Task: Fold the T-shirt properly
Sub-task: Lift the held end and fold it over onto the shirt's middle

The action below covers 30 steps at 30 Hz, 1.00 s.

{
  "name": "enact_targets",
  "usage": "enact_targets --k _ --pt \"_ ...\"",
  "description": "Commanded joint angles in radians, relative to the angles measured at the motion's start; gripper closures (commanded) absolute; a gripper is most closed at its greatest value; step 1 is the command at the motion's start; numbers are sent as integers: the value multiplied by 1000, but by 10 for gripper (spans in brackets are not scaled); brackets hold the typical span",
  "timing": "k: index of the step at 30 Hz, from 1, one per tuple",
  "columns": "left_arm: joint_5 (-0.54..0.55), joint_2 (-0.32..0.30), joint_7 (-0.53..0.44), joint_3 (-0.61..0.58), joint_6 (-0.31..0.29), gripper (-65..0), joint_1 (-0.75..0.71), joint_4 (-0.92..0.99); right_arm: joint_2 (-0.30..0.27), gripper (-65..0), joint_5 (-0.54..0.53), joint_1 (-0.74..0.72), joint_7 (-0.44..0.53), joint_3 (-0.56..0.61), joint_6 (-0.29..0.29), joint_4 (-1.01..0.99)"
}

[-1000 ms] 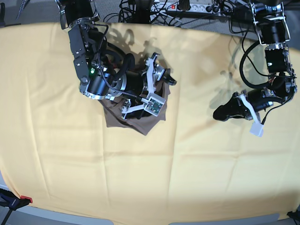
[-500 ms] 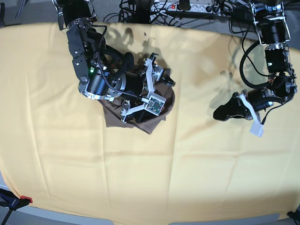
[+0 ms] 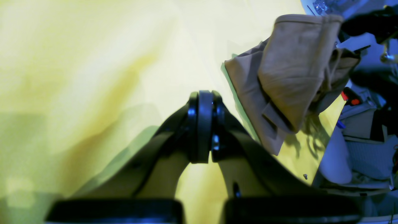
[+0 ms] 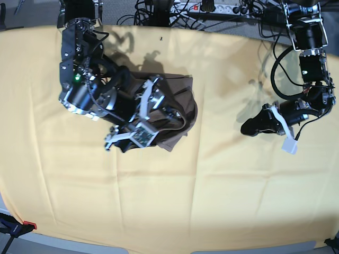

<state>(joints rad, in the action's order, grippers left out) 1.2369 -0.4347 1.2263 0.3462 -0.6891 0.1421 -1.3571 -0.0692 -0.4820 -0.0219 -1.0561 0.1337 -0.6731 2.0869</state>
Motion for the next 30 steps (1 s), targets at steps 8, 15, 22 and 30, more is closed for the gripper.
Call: enact_targets --k 8,15,22,30 --pt "25 -17 -22 3 -9 0 19 -16 -29 -448 -108 88 -6 -193 3 81" --pt "32 -17 -22 3 -9 0 19 -16 -31 -448 -175 195 -21 -258 -25 119" --pt "35 -17 -21 3 -9 0 19 -16 -31 -435 -166 204 52 -258 -25 72" --pt "36 -17 -22 3 -9 0 16 -16 -25 0 -175 205 111 -258 -25 23"
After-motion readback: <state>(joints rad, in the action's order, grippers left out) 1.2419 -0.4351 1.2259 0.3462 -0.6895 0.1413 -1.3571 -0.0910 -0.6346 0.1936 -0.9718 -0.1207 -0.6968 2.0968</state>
